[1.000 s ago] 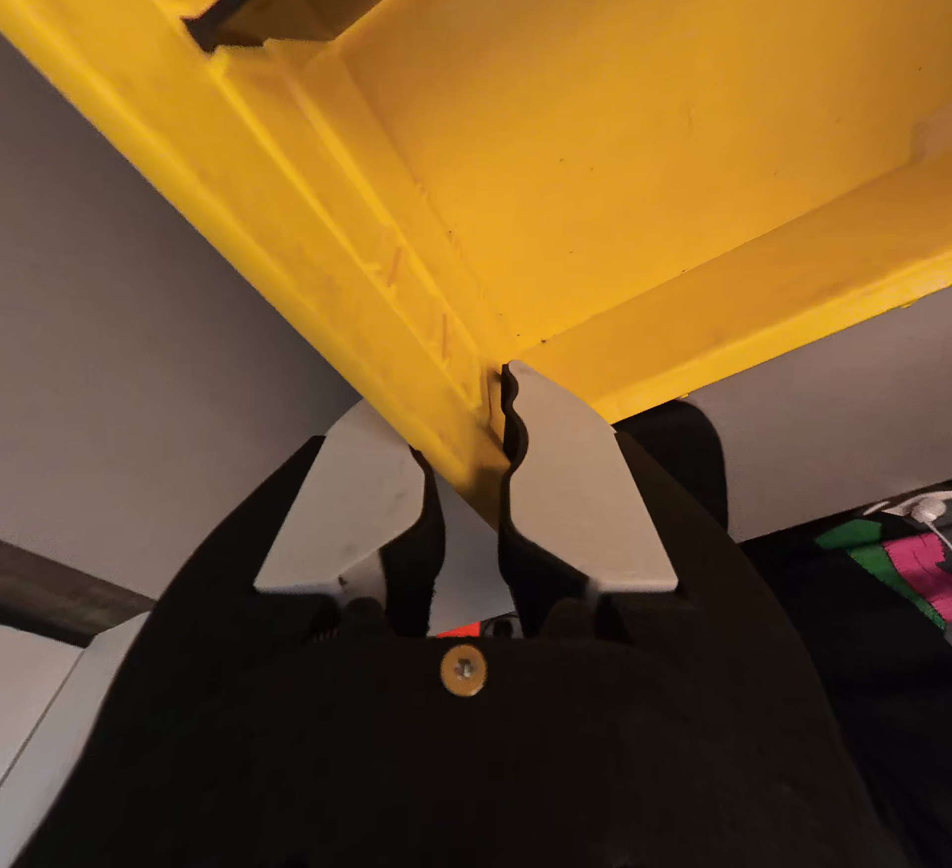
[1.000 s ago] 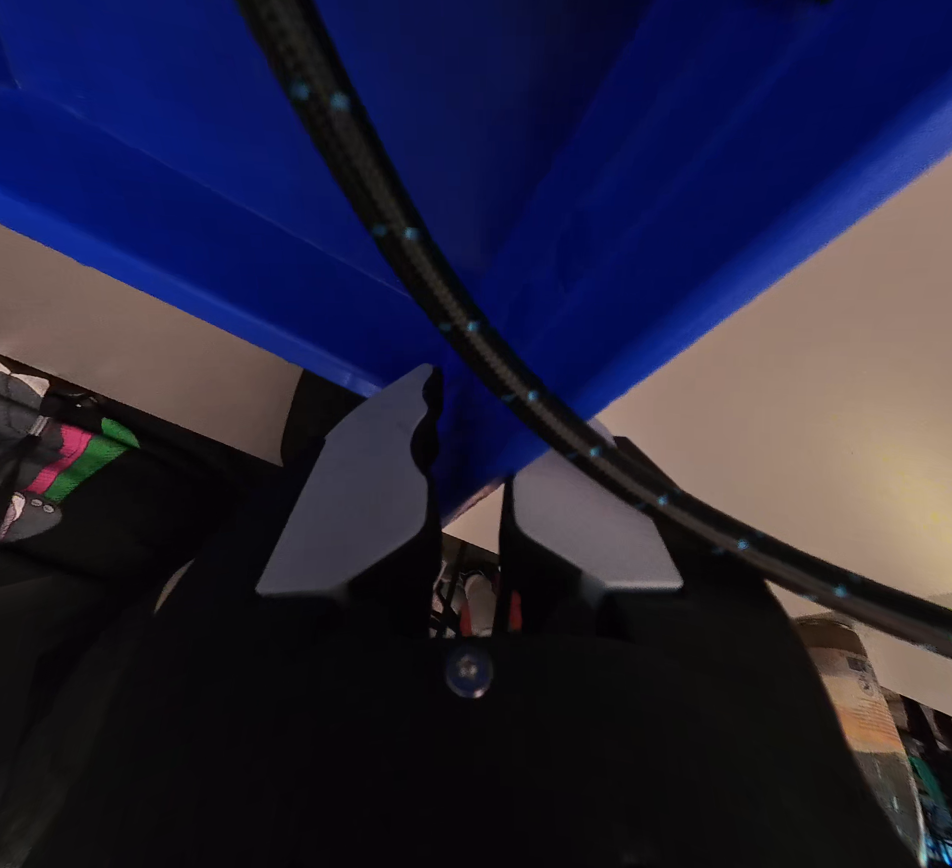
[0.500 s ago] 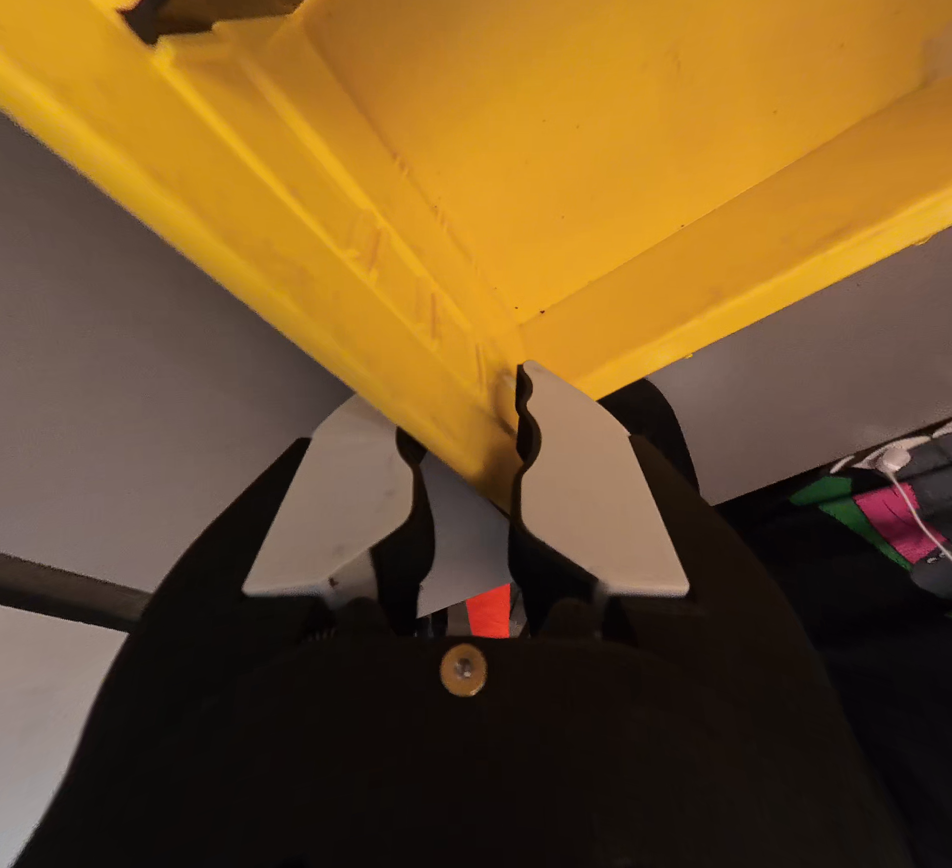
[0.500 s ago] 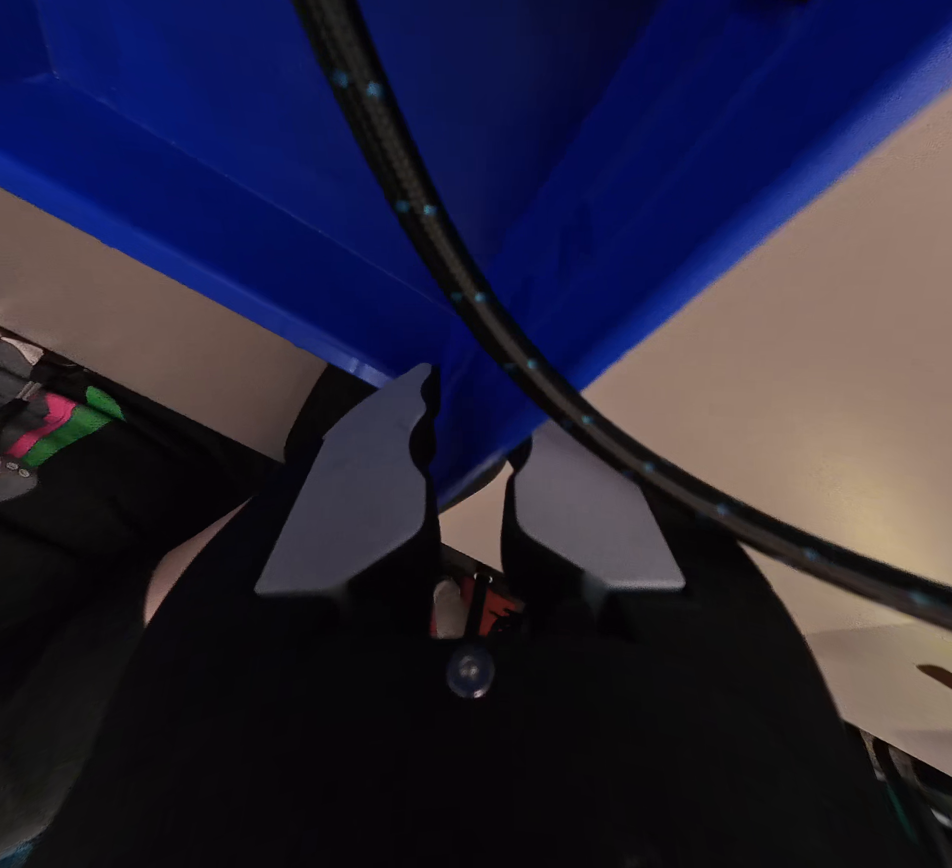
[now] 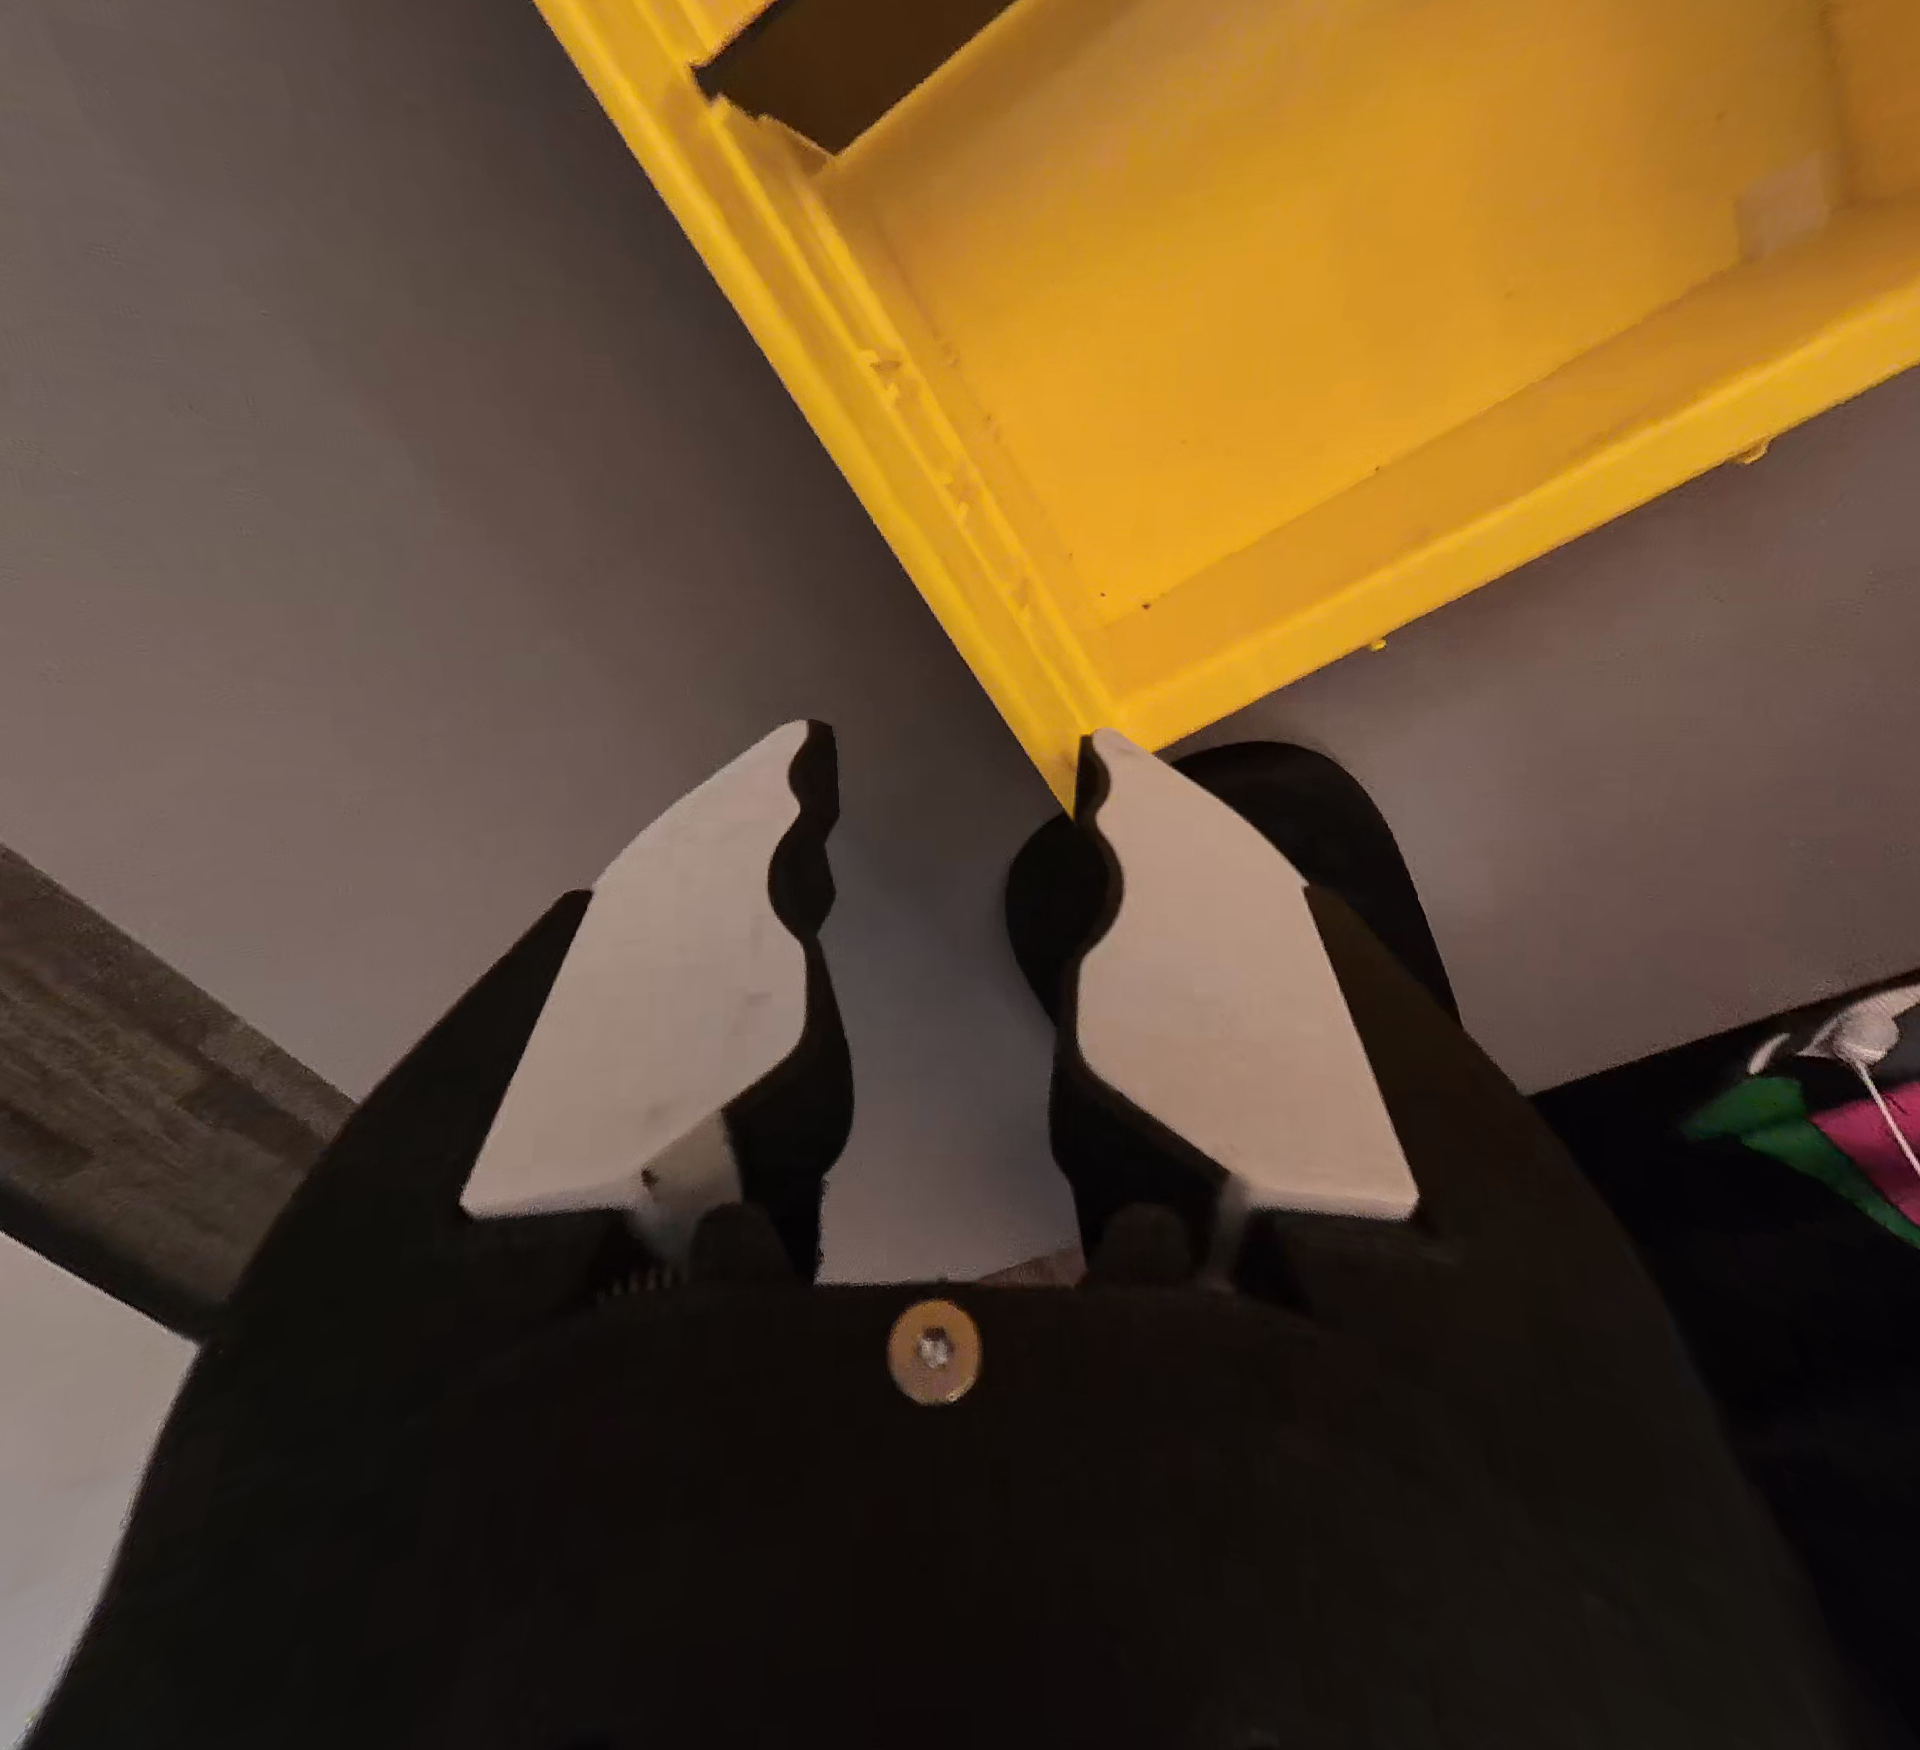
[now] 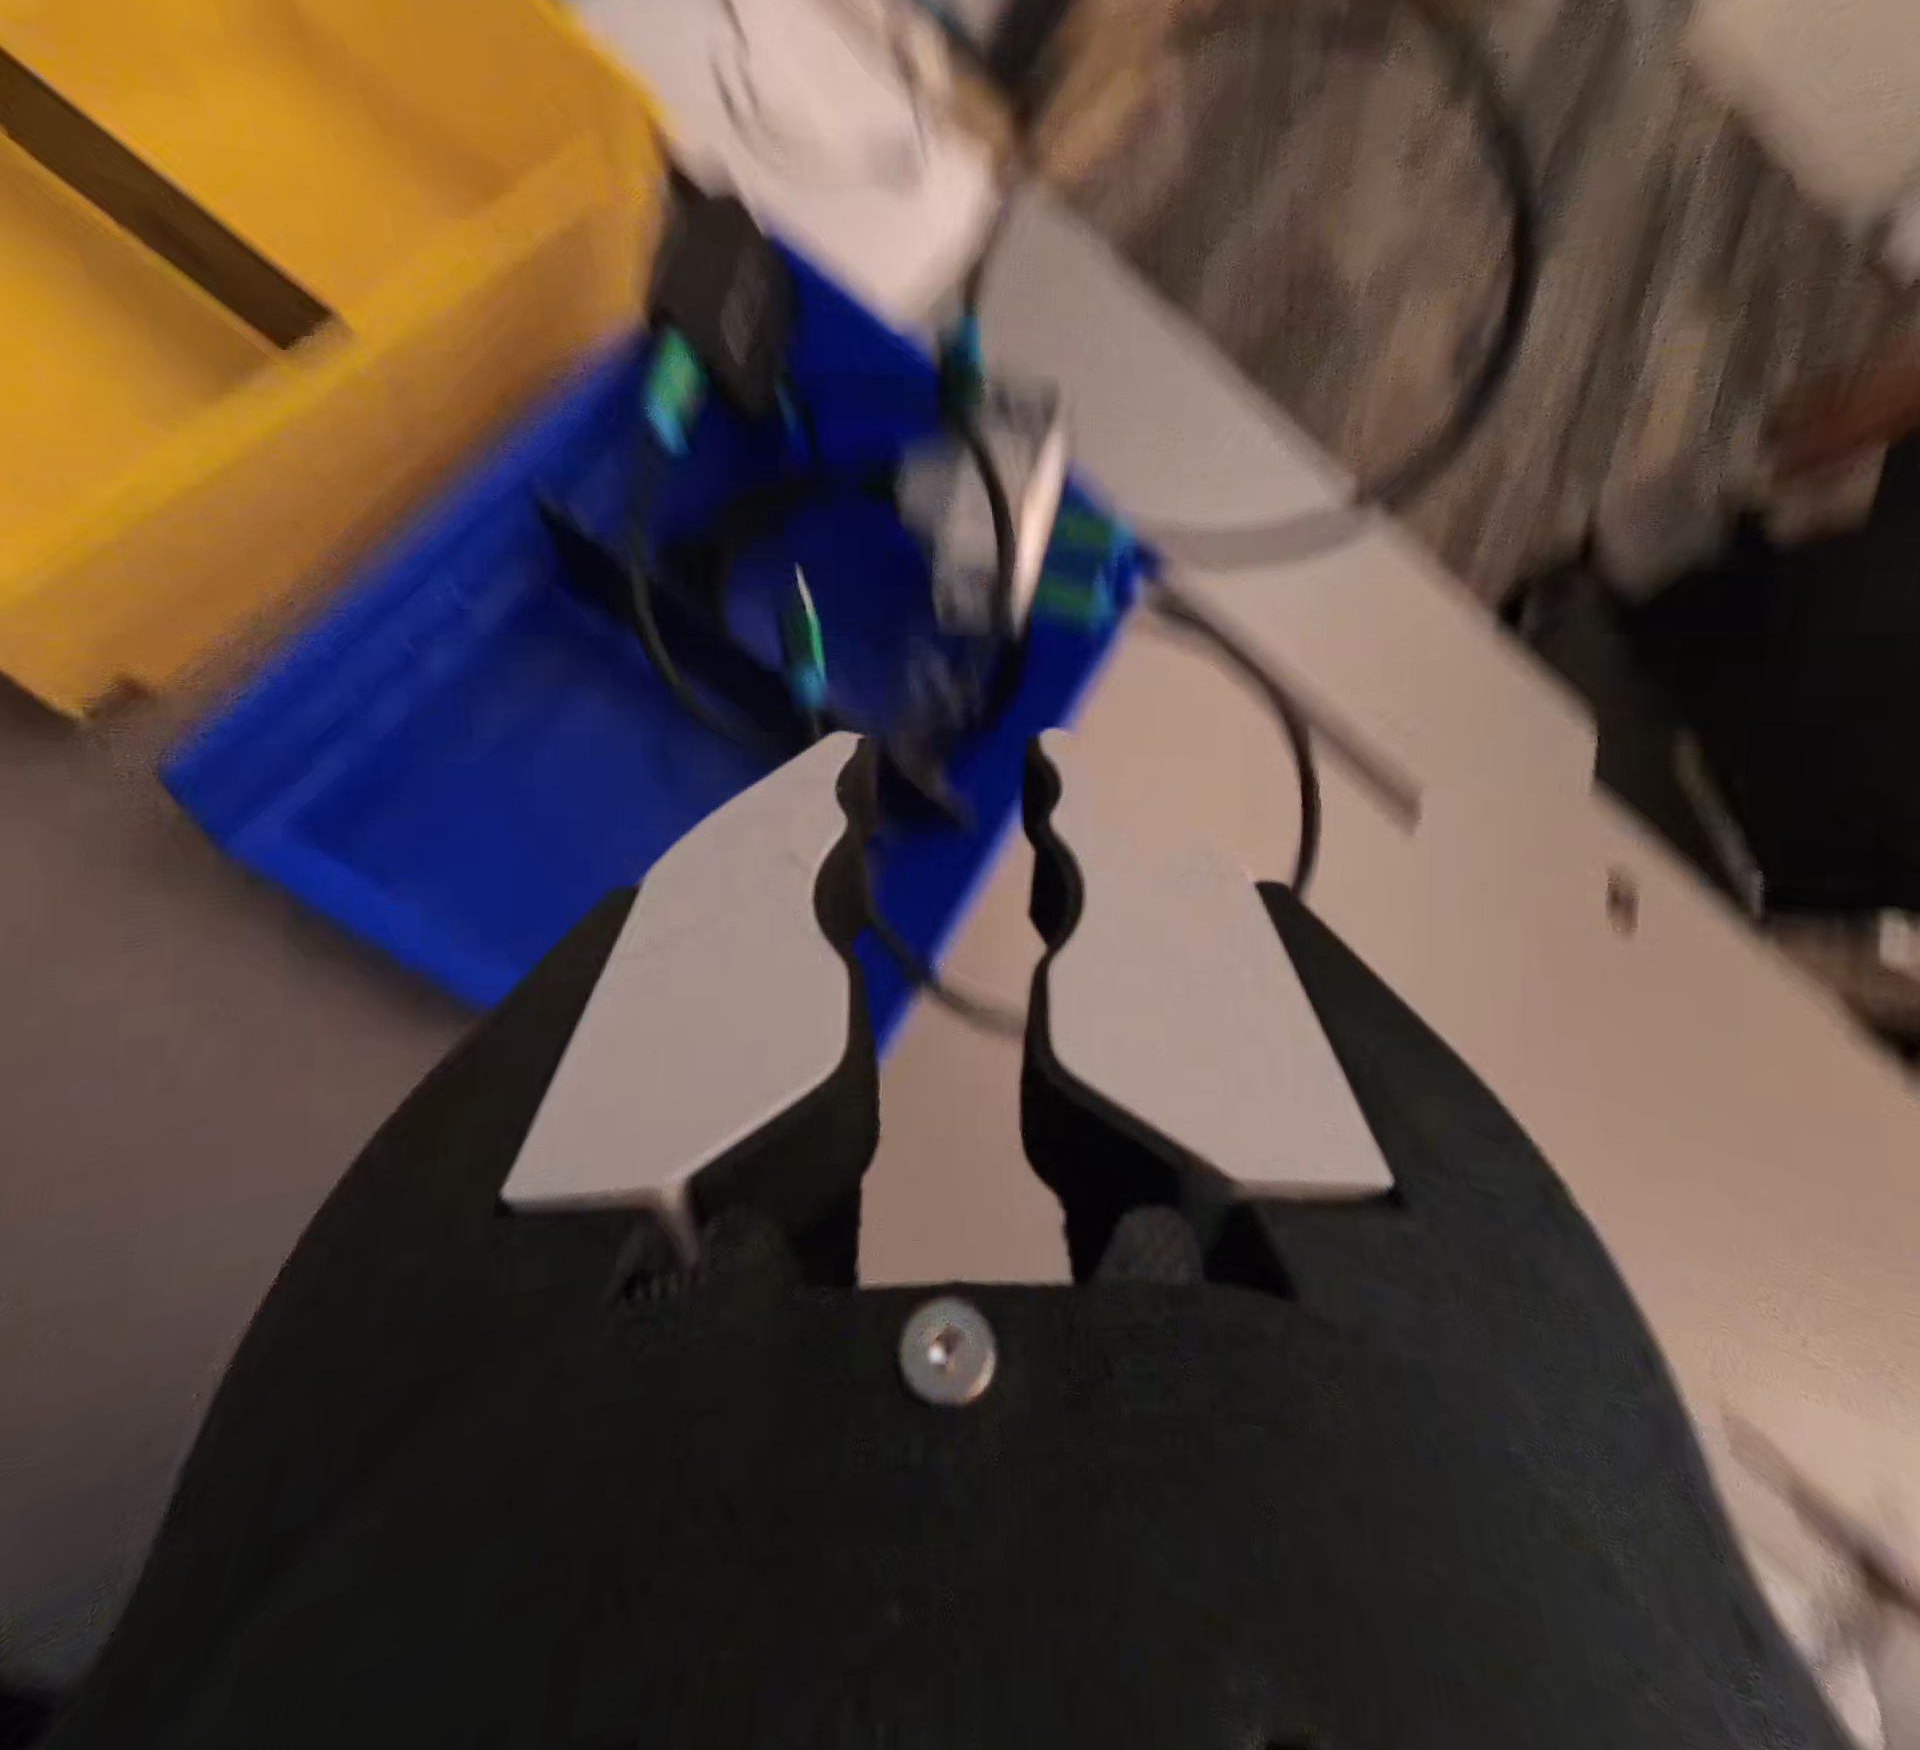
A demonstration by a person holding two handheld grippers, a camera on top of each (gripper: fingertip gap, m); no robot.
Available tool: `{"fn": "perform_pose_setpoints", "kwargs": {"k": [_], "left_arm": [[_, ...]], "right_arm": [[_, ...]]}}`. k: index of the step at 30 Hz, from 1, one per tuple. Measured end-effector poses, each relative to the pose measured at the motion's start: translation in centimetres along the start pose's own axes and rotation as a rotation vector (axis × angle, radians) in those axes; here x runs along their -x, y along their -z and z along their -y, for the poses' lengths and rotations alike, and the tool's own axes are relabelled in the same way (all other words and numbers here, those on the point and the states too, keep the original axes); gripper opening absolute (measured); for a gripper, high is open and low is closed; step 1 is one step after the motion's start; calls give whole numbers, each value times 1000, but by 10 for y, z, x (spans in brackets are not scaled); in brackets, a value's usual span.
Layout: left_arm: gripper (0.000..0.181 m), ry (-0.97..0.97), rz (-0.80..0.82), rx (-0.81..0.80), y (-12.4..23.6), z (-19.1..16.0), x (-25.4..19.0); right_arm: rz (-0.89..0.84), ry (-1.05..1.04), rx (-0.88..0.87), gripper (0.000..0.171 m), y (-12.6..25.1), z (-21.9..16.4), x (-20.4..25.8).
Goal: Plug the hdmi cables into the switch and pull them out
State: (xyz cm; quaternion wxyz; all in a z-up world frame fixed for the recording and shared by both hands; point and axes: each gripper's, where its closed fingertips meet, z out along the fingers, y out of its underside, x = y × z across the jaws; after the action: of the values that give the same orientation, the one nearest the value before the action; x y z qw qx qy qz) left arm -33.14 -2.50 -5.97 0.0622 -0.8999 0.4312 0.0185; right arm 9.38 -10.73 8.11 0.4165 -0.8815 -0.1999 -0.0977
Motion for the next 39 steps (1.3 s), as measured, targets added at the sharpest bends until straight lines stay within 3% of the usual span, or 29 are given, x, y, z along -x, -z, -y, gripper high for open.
{"fn": "perform_pose_setpoints", "kwargs": {"k": [3, 4, 8, 10, 12, 19, 24, 28, 31, 35, 39], "left_arm": [[43, 7, 60, -48, 11, 3, 7], [43, 17, 87, -65, 15, 5, 10], [40, 52, 141, -129, 27, 10, 16], [40, 39, 155, -150, 31, 13, 15], [41, 24, 175, -163, 34, 15, 15], [39, -36, 208, -216, 44, 24, 4], [39, -84, 215, -241, 49, 28, -6], [38, -127, 208, -252, 51, 30, -12], [37, -132, 208, -250, 51, 31, -13], [35, -148, 212, -271, 54, 31, -13], [32, -89, 225, -341, 67, 36, -7]], "right_arm": [[192, 71, -378, 59, -12, 69, 57], [312, 91, -444, 59, -20, 83, 88], [664, -79, -349, 39, -68, 98, 180], [637, -83, -195, 53, -99, 84, 199], [512, -40, -38, 53, -129, 70, 197], [507, -133, 404, 56, -165, 28, 217], [463, -239, 554, 53, -183, 24, 231], [430, -336, 538, 40, -200, 39, 238], [449, -380, 628, 38, -211, 19, 255], [517, -417, 757, 23, -218, 4, 265], [487, -292, 828, 10, -218, 0, 245]]}}
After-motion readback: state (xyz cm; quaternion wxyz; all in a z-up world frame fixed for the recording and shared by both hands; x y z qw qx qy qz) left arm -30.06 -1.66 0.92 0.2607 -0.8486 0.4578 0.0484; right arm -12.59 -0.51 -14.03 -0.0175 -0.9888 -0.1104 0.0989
